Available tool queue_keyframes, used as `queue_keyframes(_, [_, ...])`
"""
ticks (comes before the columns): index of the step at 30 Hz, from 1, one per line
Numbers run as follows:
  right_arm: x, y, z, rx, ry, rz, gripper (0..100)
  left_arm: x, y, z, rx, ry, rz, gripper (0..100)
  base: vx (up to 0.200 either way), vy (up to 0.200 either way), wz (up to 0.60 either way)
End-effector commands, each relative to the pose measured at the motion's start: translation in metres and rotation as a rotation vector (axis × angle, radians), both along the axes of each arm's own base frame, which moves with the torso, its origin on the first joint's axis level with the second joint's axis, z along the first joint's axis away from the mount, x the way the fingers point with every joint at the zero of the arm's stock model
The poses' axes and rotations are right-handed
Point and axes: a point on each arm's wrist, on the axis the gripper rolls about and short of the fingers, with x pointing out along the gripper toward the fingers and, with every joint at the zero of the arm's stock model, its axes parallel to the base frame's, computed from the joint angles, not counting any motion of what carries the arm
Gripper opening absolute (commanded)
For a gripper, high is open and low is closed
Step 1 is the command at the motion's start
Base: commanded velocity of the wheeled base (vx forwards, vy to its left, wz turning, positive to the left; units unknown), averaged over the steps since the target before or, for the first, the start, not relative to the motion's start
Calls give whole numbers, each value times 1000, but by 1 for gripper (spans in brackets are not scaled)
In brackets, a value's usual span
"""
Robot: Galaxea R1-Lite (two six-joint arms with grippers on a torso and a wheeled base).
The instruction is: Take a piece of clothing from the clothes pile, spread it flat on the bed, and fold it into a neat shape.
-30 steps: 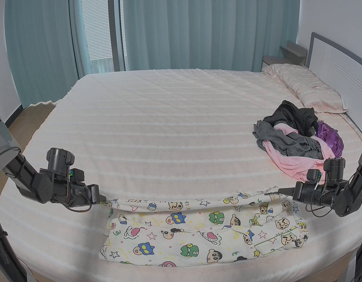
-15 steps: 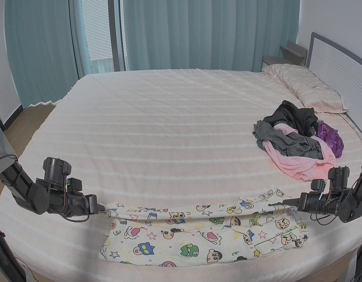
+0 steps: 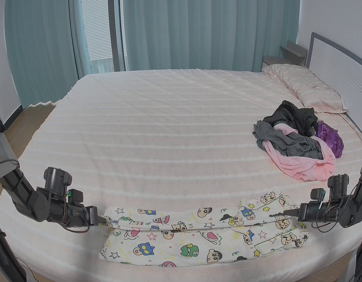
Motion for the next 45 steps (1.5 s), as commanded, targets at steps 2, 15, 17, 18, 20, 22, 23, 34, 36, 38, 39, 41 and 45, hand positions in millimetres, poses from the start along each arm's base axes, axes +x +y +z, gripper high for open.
queue_keyframes(2, [-4, 0, -9, -7, 36, 11, 0, -5, 0, -10, 0, 47, 0, 0, 0, 0, 0])
queue_keyframes(15, [-7, -6, -7, 1, 36, -19, 100, -24, 3, -19, -12, 20, 7, 100, 0, 0, 0])
queue_keyframes(17, [-9, -8, -5, 0, 31, -31, 100, -27, 6, -20, -22, 17, 15, 100, 0, 0, 0])
queue_keyframes(18, [-10, -10, -2, -1, 23, -37, 100, -30, 9, -20, -32, 9, 22, 100, 0, 0, 0])
queue_keyframes(20, [-14, -14, 3, 1, 13, -60, 100, -34, 14, -20, -47, 0, 39, 100, 0, 0, 0])
queue_keyframes(22, [-18, -17, 9, 13, 4, -90, 100, -39, 18, -20, -71, -3, 51, 100, 0, 0, 0])
queue_keyframes(23, [-20, -17, 12, 29, 5, -109, 100, -42, 21, -19, -85, -6, 55, 100, 0, 0, 0])
queue_keyframes(34, [-16, 4, 16, 118, 100, -220, 100, -50, 24, -9, -262, 30, 166, 100, 0, 0, 0])
queue_keyframes(36, [-11, 6, 10, 106, 103, -212, 100, -50, 24, -10, -264, 39, 167, 100, 0, 0, 0])
queue_keyframes(38, [-9, 7, 9, 104, 89, -210, 100, -50, 24, -10, -264, 39, 167, 100, 0, 0, 0])
queue_keyframes(39, [-8, 7, 7, 101, 85, -210, 100, -50, 24, -10, -264, 39, 167, 100, 0, 0, 0])
queue_keyframes(41, [-7, 7, 4, 100, 88, -211, 100, -49, 23, -10, -264, 39, 166, 100, 0, 0, 0])
queue_keyframes(45, [0, 6, -10, 64, 123, -236, 100, -49, 24, -11, -265, 42, 167, 100, 0, 0, 0])
